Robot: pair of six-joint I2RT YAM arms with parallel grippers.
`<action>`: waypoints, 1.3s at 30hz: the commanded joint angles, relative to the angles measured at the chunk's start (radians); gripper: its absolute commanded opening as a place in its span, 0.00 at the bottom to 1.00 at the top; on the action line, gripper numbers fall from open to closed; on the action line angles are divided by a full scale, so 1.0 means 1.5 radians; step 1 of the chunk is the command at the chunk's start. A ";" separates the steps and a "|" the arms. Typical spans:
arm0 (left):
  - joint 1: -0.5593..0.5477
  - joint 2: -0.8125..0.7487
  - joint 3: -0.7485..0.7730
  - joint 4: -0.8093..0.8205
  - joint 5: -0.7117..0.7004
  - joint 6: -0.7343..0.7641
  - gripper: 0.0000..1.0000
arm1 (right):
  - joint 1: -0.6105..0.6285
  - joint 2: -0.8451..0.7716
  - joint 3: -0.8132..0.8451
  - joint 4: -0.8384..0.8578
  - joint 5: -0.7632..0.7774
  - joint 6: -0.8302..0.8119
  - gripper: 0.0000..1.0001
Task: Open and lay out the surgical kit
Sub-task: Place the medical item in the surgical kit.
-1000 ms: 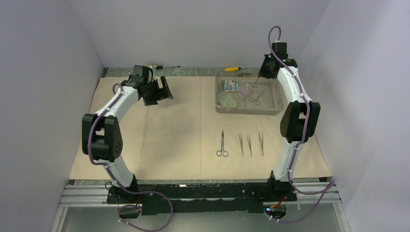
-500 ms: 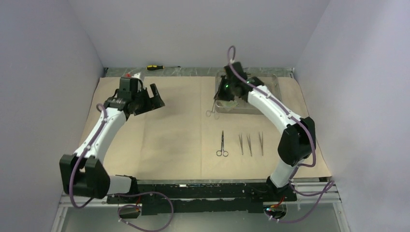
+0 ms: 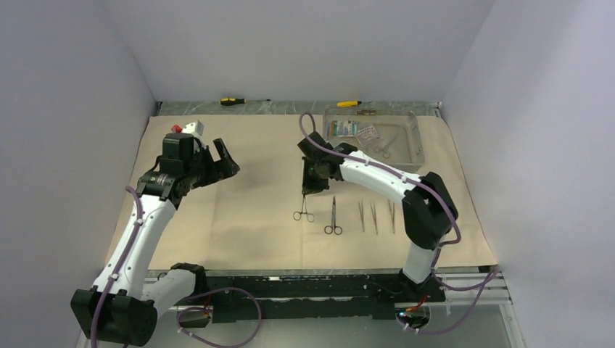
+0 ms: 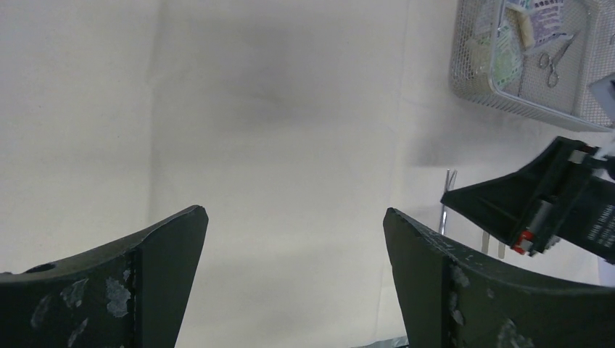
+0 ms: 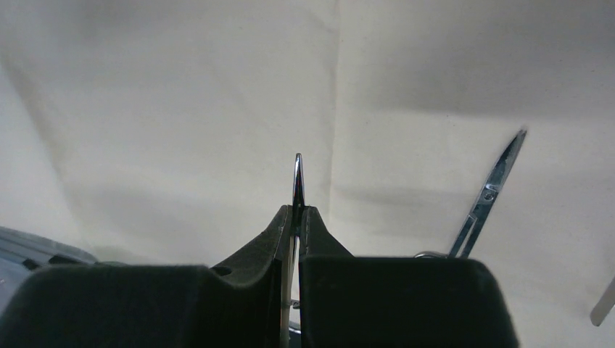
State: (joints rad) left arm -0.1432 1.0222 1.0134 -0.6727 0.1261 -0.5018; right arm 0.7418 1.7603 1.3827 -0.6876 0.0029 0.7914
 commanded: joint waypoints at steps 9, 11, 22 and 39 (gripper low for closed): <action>0.002 -0.014 -0.007 -0.014 -0.009 0.000 0.98 | 0.012 0.089 -0.006 0.016 0.059 0.004 0.00; 0.002 -0.013 -0.007 -0.014 -0.012 0.001 0.98 | 0.014 0.100 -0.007 0.015 0.056 0.004 0.00; 0.002 -0.009 -0.016 -0.008 -0.017 0.006 0.98 | 0.021 0.142 -0.013 0.014 0.039 -0.012 0.04; 0.002 -0.020 0.000 0.022 -0.035 0.006 0.99 | -0.044 -0.011 0.132 -0.066 0.122 -0.087 0.42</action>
State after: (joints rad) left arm -0.1432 1.0039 0.9894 -0.6949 0.0887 -0.4988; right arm 0.7475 1.8965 1.5074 -0.7609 0.0898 0.7193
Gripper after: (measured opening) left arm 0.985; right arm 0.412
